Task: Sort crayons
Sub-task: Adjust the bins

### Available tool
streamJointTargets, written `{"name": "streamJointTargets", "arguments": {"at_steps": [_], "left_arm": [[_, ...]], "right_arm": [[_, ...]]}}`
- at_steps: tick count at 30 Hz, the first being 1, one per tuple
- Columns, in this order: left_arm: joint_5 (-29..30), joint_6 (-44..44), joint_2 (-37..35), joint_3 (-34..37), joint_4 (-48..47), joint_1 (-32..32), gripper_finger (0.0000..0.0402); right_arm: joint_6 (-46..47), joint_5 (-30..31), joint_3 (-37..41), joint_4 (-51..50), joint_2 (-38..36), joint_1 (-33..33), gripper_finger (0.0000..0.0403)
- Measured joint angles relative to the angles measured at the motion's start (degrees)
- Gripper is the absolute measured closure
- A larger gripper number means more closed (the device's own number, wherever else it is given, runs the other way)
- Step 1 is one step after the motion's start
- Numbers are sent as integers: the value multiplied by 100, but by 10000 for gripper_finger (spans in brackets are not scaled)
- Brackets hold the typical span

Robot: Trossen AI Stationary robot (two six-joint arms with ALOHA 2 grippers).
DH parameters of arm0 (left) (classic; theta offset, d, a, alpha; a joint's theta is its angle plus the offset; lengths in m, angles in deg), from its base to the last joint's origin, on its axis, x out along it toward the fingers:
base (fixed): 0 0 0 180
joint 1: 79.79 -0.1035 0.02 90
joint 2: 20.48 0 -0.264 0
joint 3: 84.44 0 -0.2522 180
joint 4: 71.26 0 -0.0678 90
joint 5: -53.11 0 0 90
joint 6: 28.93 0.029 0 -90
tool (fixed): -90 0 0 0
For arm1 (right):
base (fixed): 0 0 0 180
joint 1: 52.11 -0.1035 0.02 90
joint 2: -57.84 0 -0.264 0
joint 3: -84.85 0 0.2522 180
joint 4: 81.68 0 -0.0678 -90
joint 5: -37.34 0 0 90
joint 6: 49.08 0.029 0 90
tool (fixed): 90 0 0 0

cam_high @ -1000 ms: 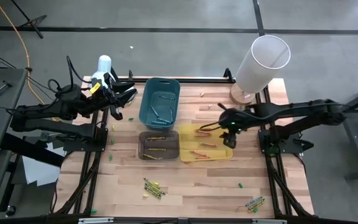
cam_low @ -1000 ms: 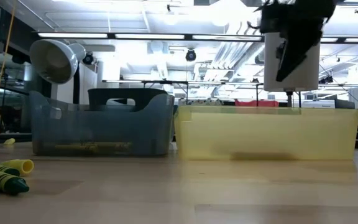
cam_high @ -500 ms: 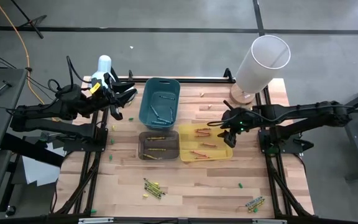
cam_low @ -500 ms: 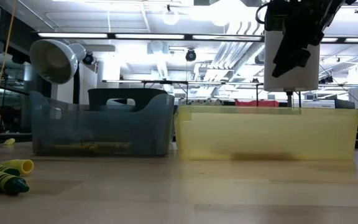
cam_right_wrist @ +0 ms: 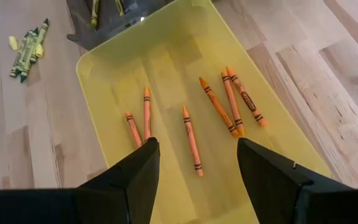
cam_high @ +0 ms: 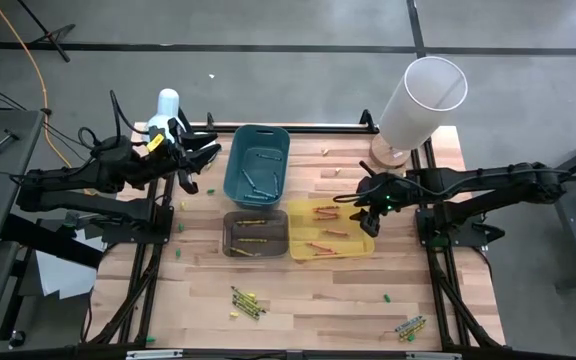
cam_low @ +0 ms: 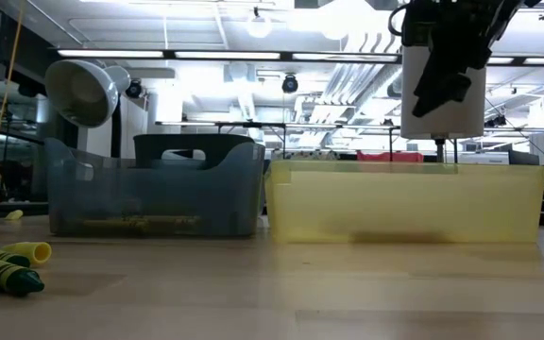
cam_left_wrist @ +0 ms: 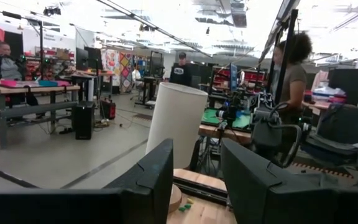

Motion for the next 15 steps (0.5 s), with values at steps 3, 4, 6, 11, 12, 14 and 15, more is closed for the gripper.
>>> {"name": "streamJointTargets", "arguments": {"at_steps": [3,4,6,11,12,14,15], "left_arm": [[1,-111,0,0,-86,-1,282],[1,-144,0,0,-95,-1,282],[2,-205,0,0,-116,-1,282],[4,-435,0,0,-118,-2,282],[4,-446,0,0,-118,-2,282],[39,-444,0,0,-116,0,282],[112,-444,0,0,-116,0,282]], "right_arm": [[0,0,0,123,0,0,194],[36,50,0,137,0,5,194],[440,463,0,32,0,28,196],[1043,1084,-1,-528,0,97,240],[1144,1143,0,-723,0,91,259],[1405,1304,-2,-1270,0,87,308],[1567,1397,-2,-1609,0,79,338]]}}
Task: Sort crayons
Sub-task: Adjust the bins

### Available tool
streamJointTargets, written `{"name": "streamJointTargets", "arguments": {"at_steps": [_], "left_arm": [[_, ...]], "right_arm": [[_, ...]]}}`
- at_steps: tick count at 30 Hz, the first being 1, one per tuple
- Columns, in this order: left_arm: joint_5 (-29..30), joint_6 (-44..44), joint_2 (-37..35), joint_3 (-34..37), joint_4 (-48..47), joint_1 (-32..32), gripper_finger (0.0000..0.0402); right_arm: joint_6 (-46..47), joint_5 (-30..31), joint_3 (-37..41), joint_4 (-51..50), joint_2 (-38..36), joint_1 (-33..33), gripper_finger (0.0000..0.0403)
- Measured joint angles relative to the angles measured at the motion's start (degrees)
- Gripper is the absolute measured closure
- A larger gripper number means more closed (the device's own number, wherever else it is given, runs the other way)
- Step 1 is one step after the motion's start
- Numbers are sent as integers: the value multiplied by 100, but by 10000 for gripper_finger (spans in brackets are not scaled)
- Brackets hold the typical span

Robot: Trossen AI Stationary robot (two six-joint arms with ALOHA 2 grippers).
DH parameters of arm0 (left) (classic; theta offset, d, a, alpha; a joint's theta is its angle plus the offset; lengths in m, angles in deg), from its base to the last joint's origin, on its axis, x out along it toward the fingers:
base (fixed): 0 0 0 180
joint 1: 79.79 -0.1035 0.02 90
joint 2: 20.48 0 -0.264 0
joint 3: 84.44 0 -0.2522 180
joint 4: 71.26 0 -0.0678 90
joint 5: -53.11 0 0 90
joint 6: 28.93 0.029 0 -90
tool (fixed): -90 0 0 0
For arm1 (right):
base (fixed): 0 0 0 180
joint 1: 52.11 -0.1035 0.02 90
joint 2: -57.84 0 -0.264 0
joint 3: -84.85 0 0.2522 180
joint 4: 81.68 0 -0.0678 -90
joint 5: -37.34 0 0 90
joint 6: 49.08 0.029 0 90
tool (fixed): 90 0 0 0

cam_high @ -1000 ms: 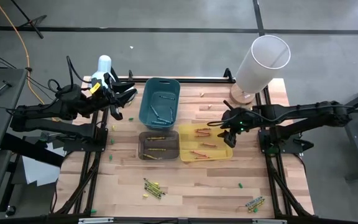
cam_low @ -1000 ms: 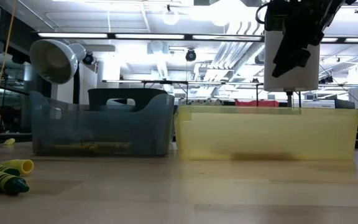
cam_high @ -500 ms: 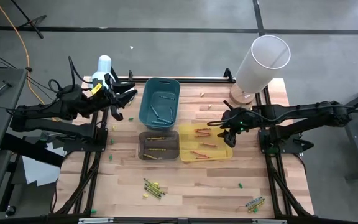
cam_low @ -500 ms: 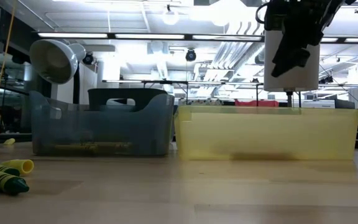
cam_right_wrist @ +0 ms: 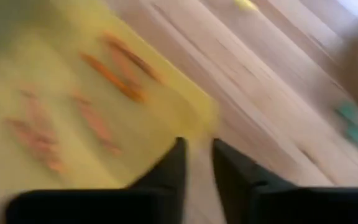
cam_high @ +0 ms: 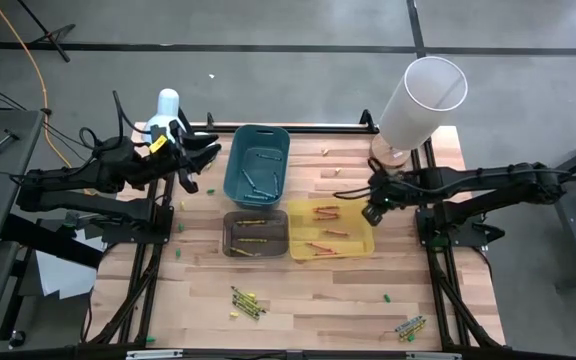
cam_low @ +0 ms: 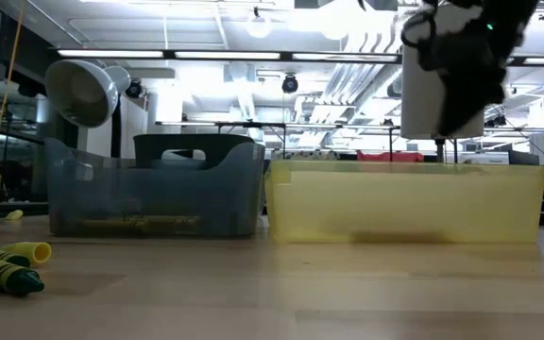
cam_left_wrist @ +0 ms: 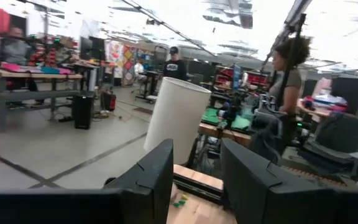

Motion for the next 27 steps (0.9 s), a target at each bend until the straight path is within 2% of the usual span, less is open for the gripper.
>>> {"name": "streamJointTargets", "arguments": {"at_steps": [2,6,9,15,20,27], "left_arm": [[182,0,0,0,-2,-2,282],[502,0,0,0,0,-2,282],[616,-3,0,0,1,-2,282],[618,-131,0,0,-7,0,282],[619,-196,0,0,-14,-2,282],[620,-148,1,0,-66,-1,282]], "right_arm": [[239,177,0,-661,0,-2,384],[412,237,45,-1178,-2,58,383],[404,-143,418,-898,-2,180,398],[623,-814,1432,526,4,232,402],[836,-967,1642,1170,2,229,402],[985,-1247,1637,1479,2,227,402]]}}
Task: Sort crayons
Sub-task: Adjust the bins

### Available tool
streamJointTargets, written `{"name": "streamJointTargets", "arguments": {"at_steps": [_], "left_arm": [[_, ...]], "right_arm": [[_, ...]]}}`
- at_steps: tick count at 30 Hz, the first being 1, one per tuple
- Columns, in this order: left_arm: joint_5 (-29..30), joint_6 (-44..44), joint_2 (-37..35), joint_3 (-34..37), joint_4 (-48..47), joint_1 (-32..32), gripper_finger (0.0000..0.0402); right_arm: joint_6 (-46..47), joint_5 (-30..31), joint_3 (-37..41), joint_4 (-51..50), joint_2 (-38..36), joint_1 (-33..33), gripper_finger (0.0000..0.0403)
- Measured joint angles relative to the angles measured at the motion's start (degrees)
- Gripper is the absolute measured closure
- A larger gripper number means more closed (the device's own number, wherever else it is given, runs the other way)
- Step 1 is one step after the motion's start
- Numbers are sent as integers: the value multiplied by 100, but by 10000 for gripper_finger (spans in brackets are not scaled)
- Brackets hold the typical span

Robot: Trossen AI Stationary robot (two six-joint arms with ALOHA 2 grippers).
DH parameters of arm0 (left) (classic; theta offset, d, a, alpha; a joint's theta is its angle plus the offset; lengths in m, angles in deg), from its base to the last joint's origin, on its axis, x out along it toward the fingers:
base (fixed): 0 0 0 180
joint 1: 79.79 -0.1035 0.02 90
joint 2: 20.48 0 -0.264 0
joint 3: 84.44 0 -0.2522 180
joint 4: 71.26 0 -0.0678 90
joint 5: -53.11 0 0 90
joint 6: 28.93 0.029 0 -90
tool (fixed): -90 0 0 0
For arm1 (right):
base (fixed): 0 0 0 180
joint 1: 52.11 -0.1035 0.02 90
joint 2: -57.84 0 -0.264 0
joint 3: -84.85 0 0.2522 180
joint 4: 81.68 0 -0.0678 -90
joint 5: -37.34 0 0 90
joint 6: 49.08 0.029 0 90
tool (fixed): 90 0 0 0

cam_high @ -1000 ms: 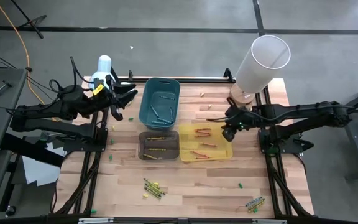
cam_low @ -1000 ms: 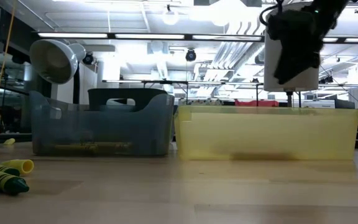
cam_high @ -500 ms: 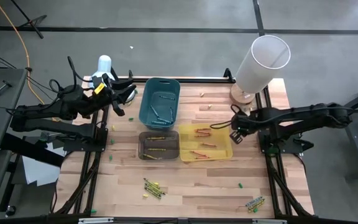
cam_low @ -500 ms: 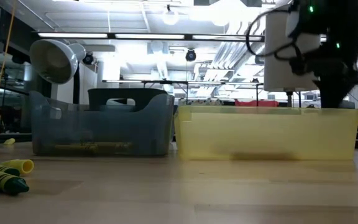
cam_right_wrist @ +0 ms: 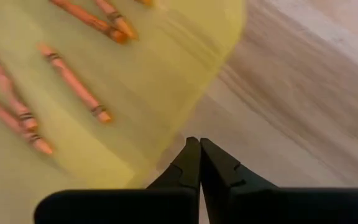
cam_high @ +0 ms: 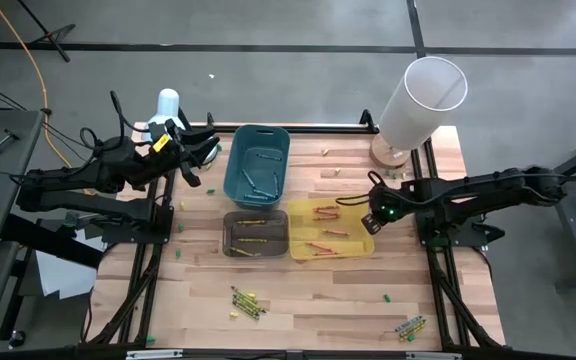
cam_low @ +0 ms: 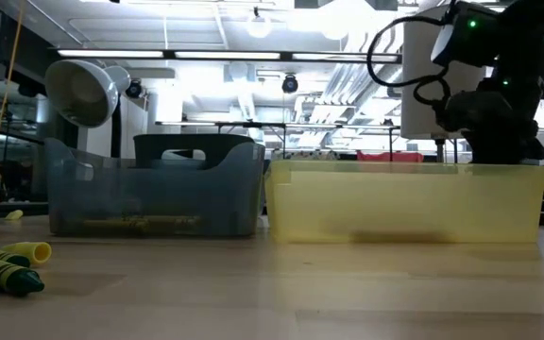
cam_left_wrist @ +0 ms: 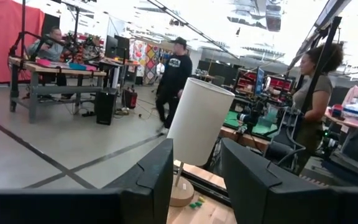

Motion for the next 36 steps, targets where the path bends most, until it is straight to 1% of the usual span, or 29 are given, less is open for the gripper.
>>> {"name": "streamJointTargets", "arguments": {"at_steps": [10,14,16,19,22,24,26,29,30,32,34,36], "left_arm": [[1,318,1,0,-159,-1,282],[8,495,2,0,-90,1,282],[7,454,-1,0,58,-1,282],[7,450,-1,0,181,-1,282],[-28,415,97,0,25,0,289],[-55,270,217,-4,-232,-10,304],[-77,70,373,-7,-552,-80,329],[-76,-535,623,-259,-1711,-259,382],[-76,-759,722,-397,-2157,-331,391],[-93,-1169,909,-586,-3139,-469,393],[-382,-1410,1136,-669,-3778,-583,396],[-934,-1600,1363,-678,-4115,-678,400]], "right_arm": [[170,-283,0,507,0,0,403],[-24,-336,-35,442,-45,0,403],[-73,-202,-138,59,-172,0,403],[-69,174,-350,-528,-479,2,403],[-36,524,-558,-903,-816,2,403],[42,746,-651,-1006,-994,4,403],[114,882,-709,-1008,-1120,7,403],[273,912,-726,-997,-1178,4,403],[327,911,-726,-997,-1176,4,403],[354,912,-726,-988,-1157,4,403],[349,916,-726,-983,-1127,4,403],[349,915,-726,-972,-1091,4,403]]}}
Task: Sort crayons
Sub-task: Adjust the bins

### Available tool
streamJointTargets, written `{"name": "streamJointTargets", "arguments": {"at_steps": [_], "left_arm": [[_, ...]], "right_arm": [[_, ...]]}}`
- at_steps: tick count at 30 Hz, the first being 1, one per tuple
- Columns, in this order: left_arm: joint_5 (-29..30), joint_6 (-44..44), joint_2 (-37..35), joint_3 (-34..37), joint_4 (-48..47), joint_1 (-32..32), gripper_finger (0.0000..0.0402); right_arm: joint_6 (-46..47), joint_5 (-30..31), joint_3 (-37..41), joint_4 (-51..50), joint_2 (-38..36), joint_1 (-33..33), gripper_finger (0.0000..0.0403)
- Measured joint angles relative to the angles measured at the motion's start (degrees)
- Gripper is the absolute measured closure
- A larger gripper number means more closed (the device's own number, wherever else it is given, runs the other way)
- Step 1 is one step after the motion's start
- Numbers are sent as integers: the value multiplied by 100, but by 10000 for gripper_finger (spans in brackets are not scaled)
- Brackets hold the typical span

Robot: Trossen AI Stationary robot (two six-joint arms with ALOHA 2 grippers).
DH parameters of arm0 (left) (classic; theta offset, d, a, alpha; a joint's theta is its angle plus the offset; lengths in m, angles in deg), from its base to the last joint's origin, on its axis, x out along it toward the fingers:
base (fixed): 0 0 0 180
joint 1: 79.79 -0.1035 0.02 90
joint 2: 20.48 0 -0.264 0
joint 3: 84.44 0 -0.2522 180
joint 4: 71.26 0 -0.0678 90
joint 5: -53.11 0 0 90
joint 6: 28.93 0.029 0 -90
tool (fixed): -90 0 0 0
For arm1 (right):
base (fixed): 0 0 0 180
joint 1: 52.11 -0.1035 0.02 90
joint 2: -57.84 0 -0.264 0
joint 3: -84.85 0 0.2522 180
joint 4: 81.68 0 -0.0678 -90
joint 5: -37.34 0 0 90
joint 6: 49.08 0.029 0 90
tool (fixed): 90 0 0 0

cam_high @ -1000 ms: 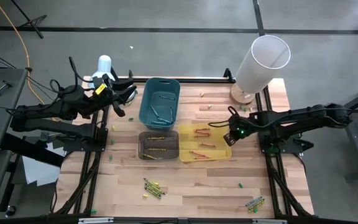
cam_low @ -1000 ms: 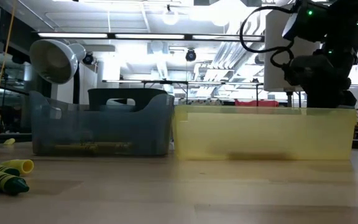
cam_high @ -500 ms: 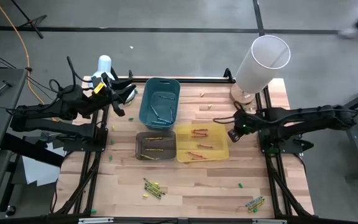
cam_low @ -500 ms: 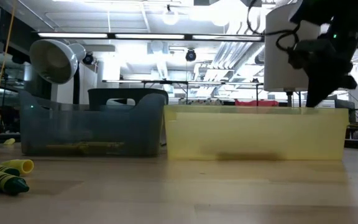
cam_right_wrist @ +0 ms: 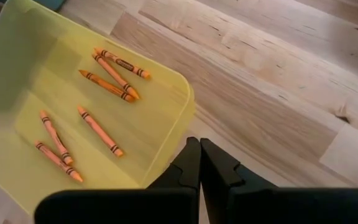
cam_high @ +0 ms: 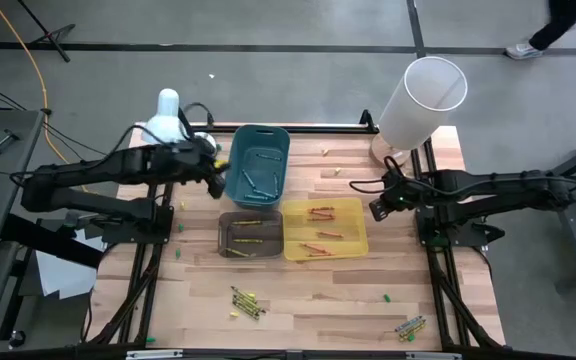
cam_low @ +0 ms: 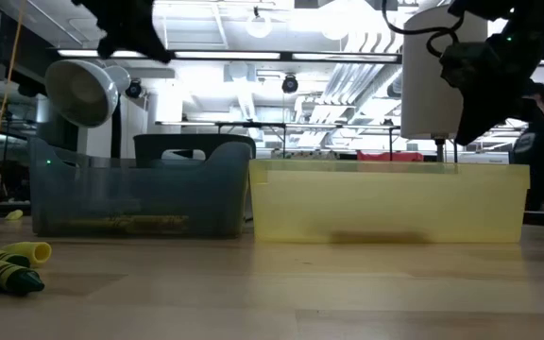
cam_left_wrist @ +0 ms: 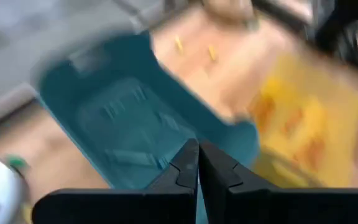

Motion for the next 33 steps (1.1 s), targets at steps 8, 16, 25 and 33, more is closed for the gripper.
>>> {"name": "streamJointTargets", "arguments": {"at_steps": [8,16,25,33], "left_arm": [[-974,7,1199,-4,-223,-75,401],[-1196,254,2108,-2,-625,-310,402],[-1622,293,2318,-7,-1138,-250,401],[-2023,93,2317,-4,-1324,-122,401]], "right_arm": [[-4,-1,0,183,149,0,403],[-52,-1,0,320,160,0,403],[-203,-1,0,327,160,0,403],[-310,131,2,327,160,0,403]]}}
